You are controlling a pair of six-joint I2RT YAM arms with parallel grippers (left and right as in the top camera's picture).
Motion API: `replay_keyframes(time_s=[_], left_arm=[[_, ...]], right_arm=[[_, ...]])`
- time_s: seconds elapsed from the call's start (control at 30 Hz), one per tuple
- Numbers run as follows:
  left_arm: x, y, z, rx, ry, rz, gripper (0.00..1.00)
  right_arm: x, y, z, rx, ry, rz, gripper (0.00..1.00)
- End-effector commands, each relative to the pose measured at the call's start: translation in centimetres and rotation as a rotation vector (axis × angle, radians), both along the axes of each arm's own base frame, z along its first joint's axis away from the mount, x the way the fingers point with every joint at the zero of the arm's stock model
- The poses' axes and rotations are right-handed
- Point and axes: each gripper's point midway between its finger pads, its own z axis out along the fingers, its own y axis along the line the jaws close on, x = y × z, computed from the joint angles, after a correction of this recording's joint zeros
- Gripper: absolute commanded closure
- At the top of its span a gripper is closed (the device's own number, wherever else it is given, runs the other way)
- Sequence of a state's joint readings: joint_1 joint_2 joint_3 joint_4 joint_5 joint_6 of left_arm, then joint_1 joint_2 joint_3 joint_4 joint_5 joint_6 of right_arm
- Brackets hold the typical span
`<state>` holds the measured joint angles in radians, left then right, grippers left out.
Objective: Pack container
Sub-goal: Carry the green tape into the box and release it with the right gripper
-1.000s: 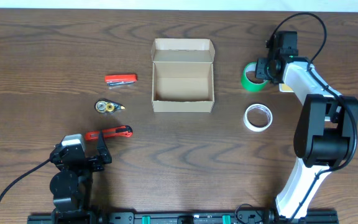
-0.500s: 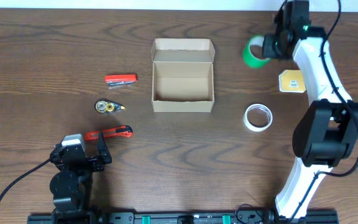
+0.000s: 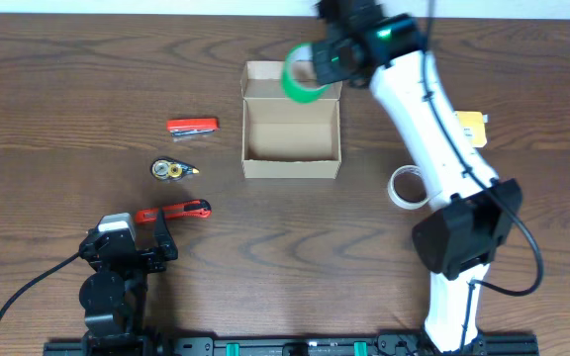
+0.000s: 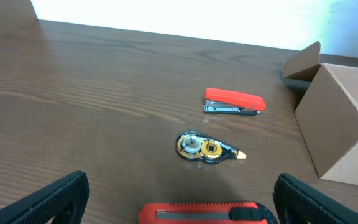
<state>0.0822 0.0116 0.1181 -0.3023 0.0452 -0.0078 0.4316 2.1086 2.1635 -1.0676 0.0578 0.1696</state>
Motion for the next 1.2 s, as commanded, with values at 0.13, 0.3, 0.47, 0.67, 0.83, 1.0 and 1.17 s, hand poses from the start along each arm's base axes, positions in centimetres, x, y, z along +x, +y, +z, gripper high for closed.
replay_keyframes(time_s=[0.13,0.3,0.47,0.67,0.83,1.0,1.17], left_arm=[[0.0,0.0,-1.1,-0.014,0.02,0.004,0.05],[0.0,0.0,-1.1,-0.015,0.02,0.003,0.05],[0.0,0.0,-1.1,-0.014,0.02,0.004,0.05],[0.0,0.0,-1.1,-0.015,0.02,0.004,0.05],[0.0,0.0,-1.1,-0.014,0.02,0.004,0.05],[0.0,0.0,-1.1,-0.015,0.02,0.003,0.05],[0.0,0.0,-1.1,-0.015,0.02,0.003,0.05]], right_arm=[[-2.1,5.4,-4.2,-0.059,0.048,-0.063,0.99],[-2.3,5.8,-6.9,-0.078,0.09,-0.122,0.99],[-2.1,4.8,-8.1,-0.105,0.102,-0.202,0.99],[-2.3,4.3,-8.2,-0.092,0.118,-0.251,0.99],[-3.1,3.2,-8.5,-0.128,0.143,-0.31,0.99],[-3.2,3.3,-8.5,-0.106,0.152,-0.332,0.99],[-2.9,3.5,-6.3,-0.067,0.109,-0.332,0.99]])
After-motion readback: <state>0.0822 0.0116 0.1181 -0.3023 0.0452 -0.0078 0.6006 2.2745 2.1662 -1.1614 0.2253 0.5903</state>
